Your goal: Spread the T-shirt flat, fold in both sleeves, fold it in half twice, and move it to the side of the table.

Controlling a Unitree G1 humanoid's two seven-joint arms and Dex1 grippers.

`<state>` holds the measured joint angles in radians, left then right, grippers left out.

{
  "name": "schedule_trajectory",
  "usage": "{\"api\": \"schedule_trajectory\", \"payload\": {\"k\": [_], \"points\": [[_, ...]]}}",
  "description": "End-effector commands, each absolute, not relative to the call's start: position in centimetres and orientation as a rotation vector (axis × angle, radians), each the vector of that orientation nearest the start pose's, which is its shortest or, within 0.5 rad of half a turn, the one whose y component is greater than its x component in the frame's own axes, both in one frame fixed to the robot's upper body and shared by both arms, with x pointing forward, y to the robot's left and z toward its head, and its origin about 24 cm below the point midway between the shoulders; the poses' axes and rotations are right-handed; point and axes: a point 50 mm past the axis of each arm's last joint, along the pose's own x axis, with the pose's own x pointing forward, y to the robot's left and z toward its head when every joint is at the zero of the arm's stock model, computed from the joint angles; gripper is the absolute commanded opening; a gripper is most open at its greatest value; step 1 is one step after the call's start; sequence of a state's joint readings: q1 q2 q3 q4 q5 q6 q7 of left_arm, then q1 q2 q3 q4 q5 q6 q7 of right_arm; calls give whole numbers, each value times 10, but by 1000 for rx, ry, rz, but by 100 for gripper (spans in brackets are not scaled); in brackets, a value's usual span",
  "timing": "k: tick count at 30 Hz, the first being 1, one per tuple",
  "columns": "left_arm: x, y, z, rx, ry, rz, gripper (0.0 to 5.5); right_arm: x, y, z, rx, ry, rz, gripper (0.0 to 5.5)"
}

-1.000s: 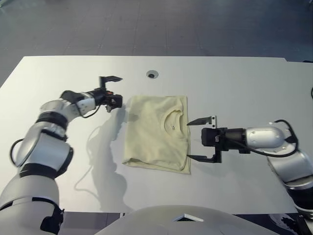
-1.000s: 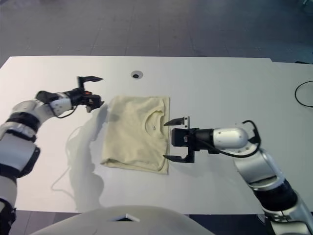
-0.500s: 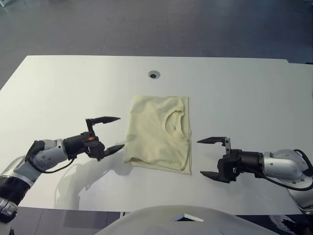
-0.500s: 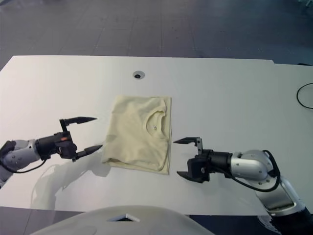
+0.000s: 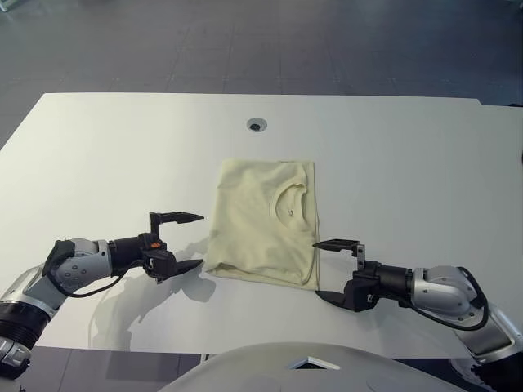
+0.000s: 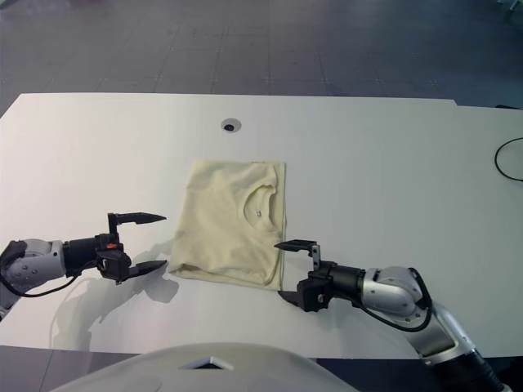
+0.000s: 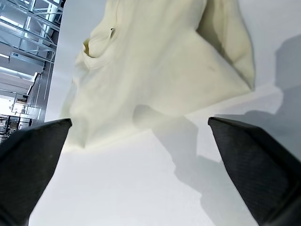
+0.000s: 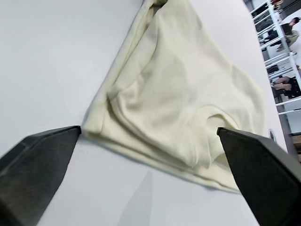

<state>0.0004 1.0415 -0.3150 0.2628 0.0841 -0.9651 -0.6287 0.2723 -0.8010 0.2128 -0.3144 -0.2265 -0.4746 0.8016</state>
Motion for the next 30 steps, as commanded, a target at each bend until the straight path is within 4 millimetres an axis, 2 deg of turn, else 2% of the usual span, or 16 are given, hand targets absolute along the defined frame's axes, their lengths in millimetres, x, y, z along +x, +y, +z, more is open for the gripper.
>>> {"api": "schedule_trajectory", "payload": {"k": [1,10,11,18,30], "points": [[200,241,68,1086,-177,-1261,540,156,-174,40,-1046,9,1303,538],[197,235,60,1059,-180,-1296,540,158,-178,26,-1125,-52,1266,538],[196,235,59,1056,-179,-1301,540,158,-177,25,-1125,-60,1274,517],[188,235,53,1076,-172,-1427,435,155,-177,20,-1134,-94,1327,411],[189,222,41,1141,-193,-1564,208,161,-179,17,-1143,-89,1341,181]]}}
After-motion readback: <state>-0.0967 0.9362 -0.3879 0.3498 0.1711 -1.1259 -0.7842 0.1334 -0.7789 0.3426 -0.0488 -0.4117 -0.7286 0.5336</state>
